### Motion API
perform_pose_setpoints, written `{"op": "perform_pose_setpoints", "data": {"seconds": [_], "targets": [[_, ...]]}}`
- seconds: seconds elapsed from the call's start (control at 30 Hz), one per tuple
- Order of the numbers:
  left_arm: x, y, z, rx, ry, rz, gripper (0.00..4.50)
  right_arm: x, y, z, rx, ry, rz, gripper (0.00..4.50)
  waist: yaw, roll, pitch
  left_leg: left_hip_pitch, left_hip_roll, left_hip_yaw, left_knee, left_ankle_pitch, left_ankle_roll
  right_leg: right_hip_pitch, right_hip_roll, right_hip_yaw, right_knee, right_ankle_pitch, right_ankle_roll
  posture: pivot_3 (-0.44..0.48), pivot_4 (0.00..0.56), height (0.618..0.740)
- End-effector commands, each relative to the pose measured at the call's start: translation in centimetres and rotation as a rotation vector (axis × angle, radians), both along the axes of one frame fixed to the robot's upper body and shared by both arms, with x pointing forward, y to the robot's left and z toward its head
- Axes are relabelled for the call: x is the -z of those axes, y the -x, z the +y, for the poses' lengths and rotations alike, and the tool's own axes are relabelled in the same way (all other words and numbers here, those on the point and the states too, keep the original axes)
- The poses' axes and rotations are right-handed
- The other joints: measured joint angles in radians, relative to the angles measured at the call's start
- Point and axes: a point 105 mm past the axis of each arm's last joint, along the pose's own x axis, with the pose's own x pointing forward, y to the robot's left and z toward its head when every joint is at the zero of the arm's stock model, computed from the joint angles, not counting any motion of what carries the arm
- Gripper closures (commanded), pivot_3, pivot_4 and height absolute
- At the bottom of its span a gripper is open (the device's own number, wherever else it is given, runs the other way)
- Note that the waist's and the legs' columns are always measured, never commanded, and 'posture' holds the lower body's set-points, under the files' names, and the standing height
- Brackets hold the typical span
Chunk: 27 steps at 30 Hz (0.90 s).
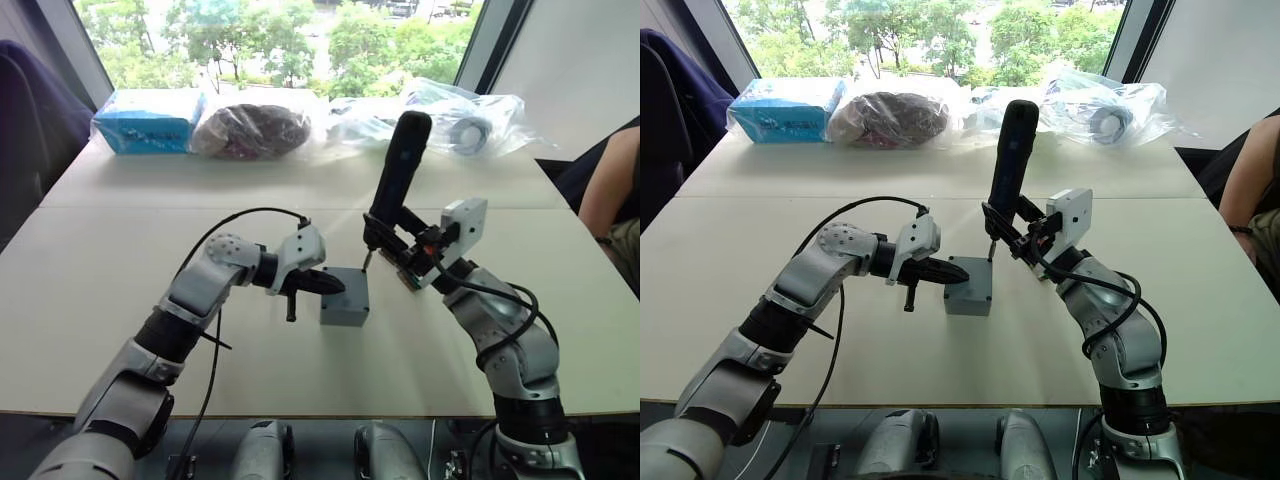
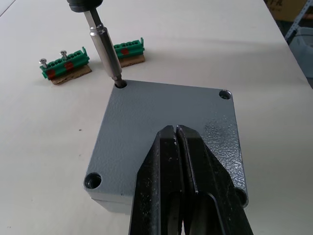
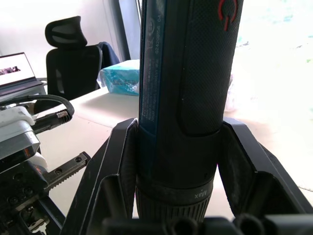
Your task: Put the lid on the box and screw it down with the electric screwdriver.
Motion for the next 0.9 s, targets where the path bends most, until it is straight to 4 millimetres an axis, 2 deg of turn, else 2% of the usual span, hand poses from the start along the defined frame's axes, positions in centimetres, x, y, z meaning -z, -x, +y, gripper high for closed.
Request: {"op": "perform_pose_setpoints", "data": {"seconds": [0.03, 0.2, 0.6, 0.7, 0.9], "targets": [[1.0, 0.0, 0.4, -0.012, -0.042, 0.015, 4.50, 3.5, -0.3, 0.0, 0.023, 0.059, 0.114, 2.69, 0.000, -0.001, -0.002, 0.001, 0.000, 0.000, 0.000, 0.000, 0.000, 0.001, 0.000, 0.000, 0.000, 0.000, 0.000, 0.000, 0.150, 0.740], [1.1, 0.0, 0.4, -0.012, -0.043, 0.012, 4.50, 5.0, -0.3, 0.1, 0.028, 0.083, 0.163, 2.69, 0.000, -0.001, -0.005, 0.001, 0.000, 0.000, 0.000, 0.000, 0.000, 0.001, 0.000, 0.000, 0.000, 0.000, 0.000, 0.000, 0.150, 0.740], [1.5, 0.1, 0.4, -0.015, -0.050, 0.014, 4.50, 7.0, -0.6, -0.4, 0.064, 0.092, 0.219, 2.69, 0.000, -0.008, -0.018, 0.009, 0.002, 0.000, -0.003, -0.001, 0.002, 0.007, -0.001, 0.000, 0.000, -0.005, -0.007, 0.000, 0.150, 0.740], [1.5, 0.1, 0.4, -0.015, -0.049, 0.014, 4.50, 7.0, -0.8, -0.5, 0.076, 0.083, 0.216, 2.69, 0.000, -0.009, -0.021, 0.012, 0.002, 0.000, -0.004, -0.002, 0.002, 0.010, -0.002, 0.000, 0.000, -0.006, -0.008, 0.000, 0.150, 0.740], [1.6, 0.0, 0.4, -0.016, -0.050, 0.012, 4.50, 5.6, -0.8, -0.3, 0.061, -0.008, 0.175, 2.69, 0.000, -0.010, -0.022, 0.012, 0.002, 0.000, -0.006, -0.002, 0.002, 0.009, -0.004, 0.000, -0.001, -0.006, -0.009, 0.000, 0.150, 0.740]]}}
